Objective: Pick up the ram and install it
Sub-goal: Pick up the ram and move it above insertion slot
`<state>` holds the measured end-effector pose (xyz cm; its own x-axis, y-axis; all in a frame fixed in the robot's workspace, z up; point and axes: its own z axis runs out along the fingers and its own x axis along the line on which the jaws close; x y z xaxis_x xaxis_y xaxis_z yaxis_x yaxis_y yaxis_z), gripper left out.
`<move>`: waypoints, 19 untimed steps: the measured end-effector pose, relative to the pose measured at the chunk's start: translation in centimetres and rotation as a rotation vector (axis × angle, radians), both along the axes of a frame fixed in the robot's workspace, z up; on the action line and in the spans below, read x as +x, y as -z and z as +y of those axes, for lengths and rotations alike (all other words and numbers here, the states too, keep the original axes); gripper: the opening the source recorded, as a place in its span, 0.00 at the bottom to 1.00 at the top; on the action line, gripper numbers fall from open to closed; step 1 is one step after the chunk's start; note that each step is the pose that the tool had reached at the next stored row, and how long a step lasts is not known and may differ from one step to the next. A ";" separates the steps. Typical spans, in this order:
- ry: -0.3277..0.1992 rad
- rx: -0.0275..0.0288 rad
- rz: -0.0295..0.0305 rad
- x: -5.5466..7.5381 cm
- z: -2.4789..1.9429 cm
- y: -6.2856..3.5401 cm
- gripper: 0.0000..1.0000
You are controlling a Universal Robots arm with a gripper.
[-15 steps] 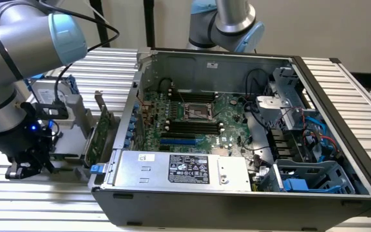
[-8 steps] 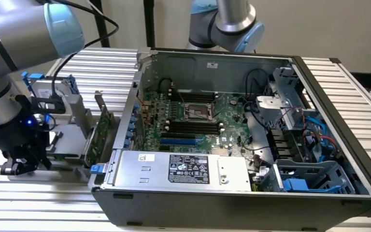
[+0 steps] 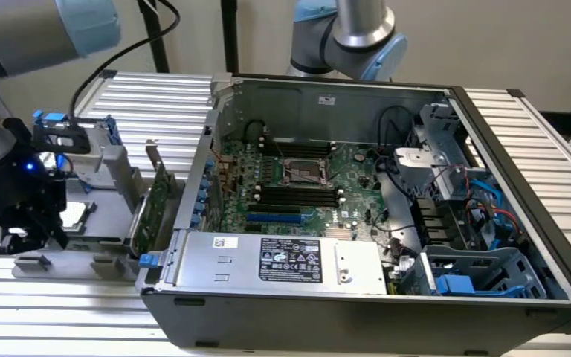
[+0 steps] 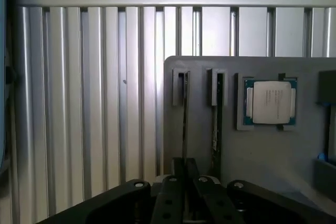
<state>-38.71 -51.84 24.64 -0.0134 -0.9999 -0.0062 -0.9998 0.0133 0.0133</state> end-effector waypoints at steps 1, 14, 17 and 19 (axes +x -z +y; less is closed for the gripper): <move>0.000 -0.0001 0.0001 0.0 0.00 -0.45 0.00; -0.001 0.0064 -0.0001 1.9 0.00 -5.10 0.00; -0.002 0.0103 0.0001 2.7 0.00 -5.95 0.00; -0.003 0.0138 0.0000 3.3 0.00 -6.49 0.00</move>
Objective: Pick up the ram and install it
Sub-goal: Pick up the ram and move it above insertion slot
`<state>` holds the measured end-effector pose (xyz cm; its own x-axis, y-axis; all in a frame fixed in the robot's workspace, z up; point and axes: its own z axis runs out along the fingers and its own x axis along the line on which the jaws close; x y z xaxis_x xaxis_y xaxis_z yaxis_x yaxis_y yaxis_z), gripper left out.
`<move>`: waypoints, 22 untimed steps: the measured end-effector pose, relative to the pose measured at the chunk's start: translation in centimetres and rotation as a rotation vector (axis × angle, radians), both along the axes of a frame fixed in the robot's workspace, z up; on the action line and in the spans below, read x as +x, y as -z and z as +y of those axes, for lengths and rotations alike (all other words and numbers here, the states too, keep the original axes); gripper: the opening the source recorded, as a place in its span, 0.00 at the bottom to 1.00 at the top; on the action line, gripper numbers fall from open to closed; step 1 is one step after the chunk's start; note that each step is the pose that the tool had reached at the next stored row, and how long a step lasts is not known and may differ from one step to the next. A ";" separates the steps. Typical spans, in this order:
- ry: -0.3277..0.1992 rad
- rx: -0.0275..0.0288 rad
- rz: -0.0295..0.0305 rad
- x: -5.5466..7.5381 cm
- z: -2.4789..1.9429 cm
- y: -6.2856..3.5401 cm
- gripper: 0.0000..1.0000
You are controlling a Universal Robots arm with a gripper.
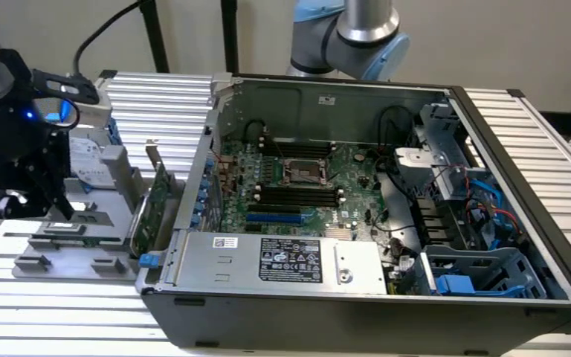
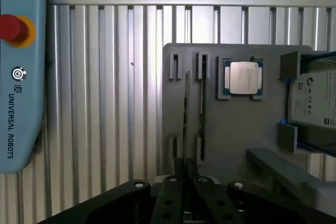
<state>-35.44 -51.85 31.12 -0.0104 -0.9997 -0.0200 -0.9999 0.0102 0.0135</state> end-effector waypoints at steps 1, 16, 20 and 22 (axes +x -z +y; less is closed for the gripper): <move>-0.001 0.0015 0.0000 0.3 0.00 -0.27 0.00; -0.010 0.0289 -0.0001 4.5 0.00 -4.45 0.00; -0.012 0.0409 -0.0001 5.9 0.00 -5.41 0.00; -0.012 0.0471 -0.0001 6.8 0.00 -5.92 0.00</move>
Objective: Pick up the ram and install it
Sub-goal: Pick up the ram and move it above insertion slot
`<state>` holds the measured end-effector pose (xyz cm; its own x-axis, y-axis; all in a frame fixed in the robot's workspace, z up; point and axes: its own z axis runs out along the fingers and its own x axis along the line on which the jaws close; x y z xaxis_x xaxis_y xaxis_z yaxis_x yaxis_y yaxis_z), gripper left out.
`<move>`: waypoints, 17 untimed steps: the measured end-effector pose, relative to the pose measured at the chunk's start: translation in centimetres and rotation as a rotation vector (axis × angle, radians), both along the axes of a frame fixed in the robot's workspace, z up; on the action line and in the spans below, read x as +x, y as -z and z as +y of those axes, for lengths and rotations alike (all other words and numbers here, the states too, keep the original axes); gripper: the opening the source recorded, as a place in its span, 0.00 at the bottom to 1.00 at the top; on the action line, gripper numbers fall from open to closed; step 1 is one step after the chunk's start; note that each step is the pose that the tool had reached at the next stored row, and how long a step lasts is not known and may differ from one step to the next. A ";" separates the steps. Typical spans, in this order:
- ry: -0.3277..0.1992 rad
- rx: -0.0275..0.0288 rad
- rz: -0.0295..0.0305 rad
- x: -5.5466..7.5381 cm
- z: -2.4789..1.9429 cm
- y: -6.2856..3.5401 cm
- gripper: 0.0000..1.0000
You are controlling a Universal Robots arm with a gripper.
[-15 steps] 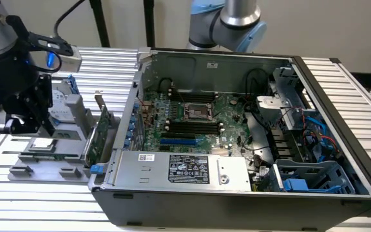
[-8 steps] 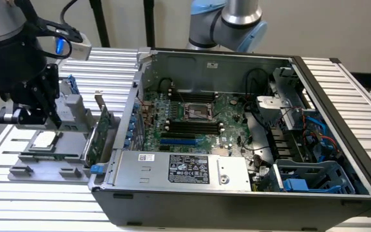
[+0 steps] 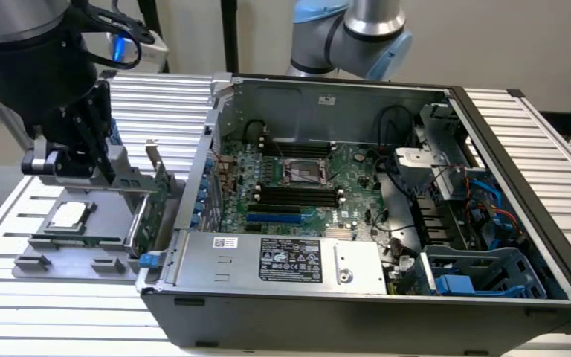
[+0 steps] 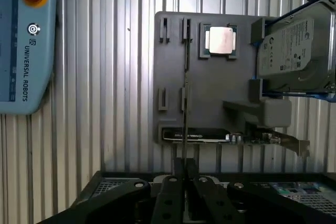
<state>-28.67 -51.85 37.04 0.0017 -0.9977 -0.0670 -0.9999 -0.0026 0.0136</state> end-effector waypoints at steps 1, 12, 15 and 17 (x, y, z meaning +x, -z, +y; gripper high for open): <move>0.000 0.0029 0.0000 0.4 0.00 -0.25 0.00; 0.000 0.0174 0.0000 5.5 0.00 -1.43 0.00; 0.000 0.0193 0.0002 6.8 0.00 -1.43 0.00; 0.000 0.0194 0.0004 7.7 0.00 -1.43 0.00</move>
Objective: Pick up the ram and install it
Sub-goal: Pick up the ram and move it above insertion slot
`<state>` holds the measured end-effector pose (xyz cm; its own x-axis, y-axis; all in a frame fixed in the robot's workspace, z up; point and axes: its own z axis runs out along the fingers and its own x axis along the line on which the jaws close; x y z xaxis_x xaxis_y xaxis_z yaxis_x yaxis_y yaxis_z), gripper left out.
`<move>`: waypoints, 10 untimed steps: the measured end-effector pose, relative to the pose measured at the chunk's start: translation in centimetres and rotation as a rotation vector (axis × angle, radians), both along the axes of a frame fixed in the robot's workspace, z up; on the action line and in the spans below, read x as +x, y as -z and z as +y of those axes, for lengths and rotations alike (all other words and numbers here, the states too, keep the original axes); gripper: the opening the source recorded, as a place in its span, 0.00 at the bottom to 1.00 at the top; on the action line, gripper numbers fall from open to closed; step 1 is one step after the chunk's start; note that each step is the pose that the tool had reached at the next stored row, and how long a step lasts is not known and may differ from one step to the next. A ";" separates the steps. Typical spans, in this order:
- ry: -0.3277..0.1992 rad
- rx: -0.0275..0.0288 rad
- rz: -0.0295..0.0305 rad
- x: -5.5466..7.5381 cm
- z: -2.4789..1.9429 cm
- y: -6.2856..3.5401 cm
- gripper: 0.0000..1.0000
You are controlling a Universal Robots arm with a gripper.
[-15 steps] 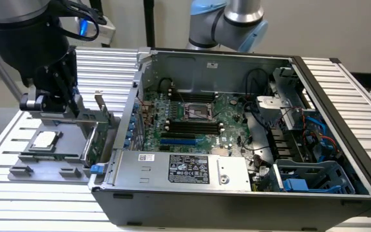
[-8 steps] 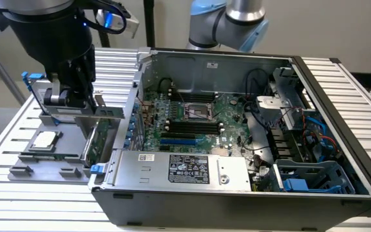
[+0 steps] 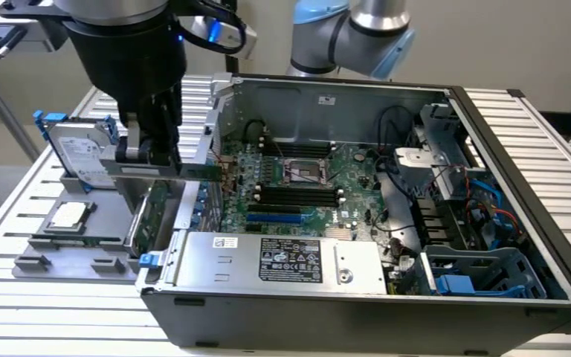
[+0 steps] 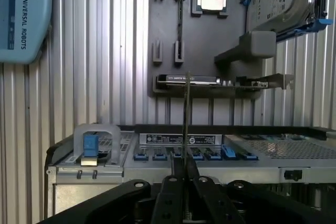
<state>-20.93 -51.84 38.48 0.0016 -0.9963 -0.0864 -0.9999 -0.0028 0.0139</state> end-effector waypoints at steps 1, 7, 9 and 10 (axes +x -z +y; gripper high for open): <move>0.000 0.0000 0.0002 0.4 0.00 0.00 0.00; 0.000 0.0000 0.0020 3.2 0.00 0.00 0.00; 0.000 0.0000 0.0025 4.1 0.00 0.00 0.00; 0.000 0.0000 0.0028 4.5 0.00 0.00 0.00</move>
